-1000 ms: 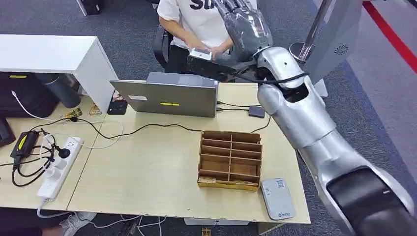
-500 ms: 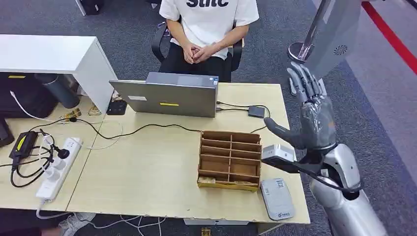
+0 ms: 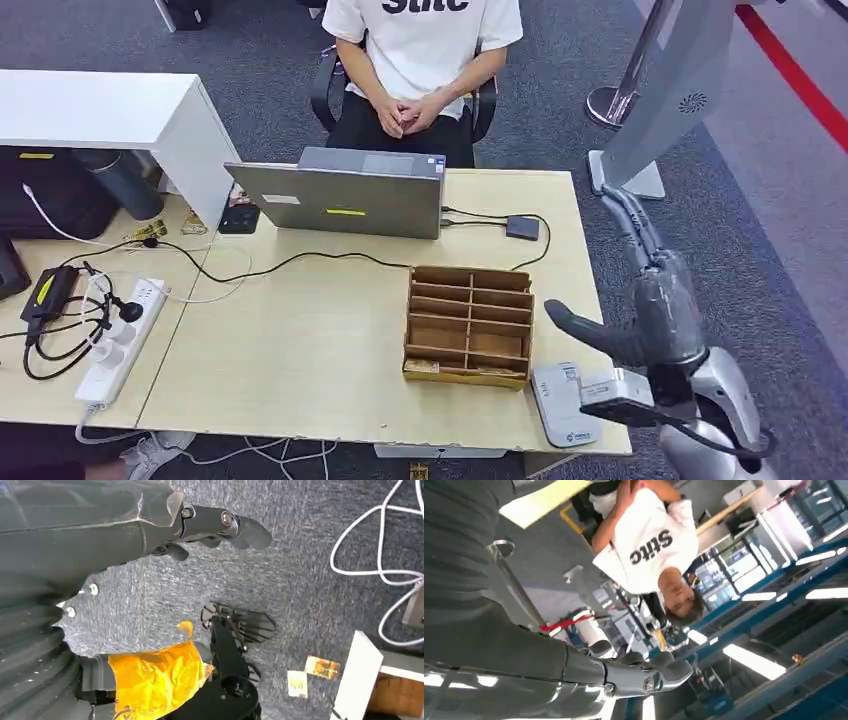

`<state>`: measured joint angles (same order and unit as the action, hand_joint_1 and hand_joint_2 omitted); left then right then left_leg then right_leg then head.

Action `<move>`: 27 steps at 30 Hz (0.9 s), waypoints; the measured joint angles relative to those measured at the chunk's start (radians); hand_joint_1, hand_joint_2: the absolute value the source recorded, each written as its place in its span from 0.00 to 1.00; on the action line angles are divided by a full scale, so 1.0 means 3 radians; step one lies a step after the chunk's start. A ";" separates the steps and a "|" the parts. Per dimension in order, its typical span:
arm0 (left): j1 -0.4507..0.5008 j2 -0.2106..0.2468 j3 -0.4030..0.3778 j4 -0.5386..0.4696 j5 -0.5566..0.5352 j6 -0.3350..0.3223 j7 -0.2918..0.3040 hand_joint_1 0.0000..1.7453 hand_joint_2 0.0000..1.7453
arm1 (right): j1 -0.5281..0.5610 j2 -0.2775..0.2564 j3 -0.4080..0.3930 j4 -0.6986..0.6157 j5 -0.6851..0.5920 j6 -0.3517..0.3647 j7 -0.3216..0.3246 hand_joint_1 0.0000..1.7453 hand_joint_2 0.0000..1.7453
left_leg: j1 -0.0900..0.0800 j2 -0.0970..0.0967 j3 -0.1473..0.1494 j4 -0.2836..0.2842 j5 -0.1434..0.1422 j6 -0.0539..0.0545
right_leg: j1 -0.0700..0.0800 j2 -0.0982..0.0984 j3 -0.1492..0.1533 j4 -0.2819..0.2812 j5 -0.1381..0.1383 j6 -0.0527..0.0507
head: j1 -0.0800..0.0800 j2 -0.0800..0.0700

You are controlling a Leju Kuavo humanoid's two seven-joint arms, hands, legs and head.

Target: Pass the card to the sensor for recognition and then transmit it.

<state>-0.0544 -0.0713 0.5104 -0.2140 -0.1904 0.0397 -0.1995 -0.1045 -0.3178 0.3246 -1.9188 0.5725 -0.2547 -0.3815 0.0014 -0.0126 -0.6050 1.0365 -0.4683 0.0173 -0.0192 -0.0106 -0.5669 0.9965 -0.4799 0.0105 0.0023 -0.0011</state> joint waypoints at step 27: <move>-0.0009 0.0033 0.0119 0.0000 -0.0108 0.0020 0.0067 0.00 1.00 | 0.0228 -0.0182 0.0426 0.0355 -0.0118 0.0637 0.0044 0.00 1.00 | 0.0000 0.0001 0.0001 0.0000 0.0000 0.0000 | 0.0000 0.0000 0.0000 0.0000 0.0000 0.0000 | -0.0001 0.0000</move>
<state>-0.0573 -0.0614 0.5463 -0.2140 -0.2228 0.0458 -0.1793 -0.0361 -0.3723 0.4524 -1.8124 0.5371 -0.0637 -0.3681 0.0014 -0.0124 -0.6047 1.0365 -0.4683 0.0173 -0.0192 -0.0105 -0.5670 0.9964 -0.4800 0.0105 0.0019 -0.0011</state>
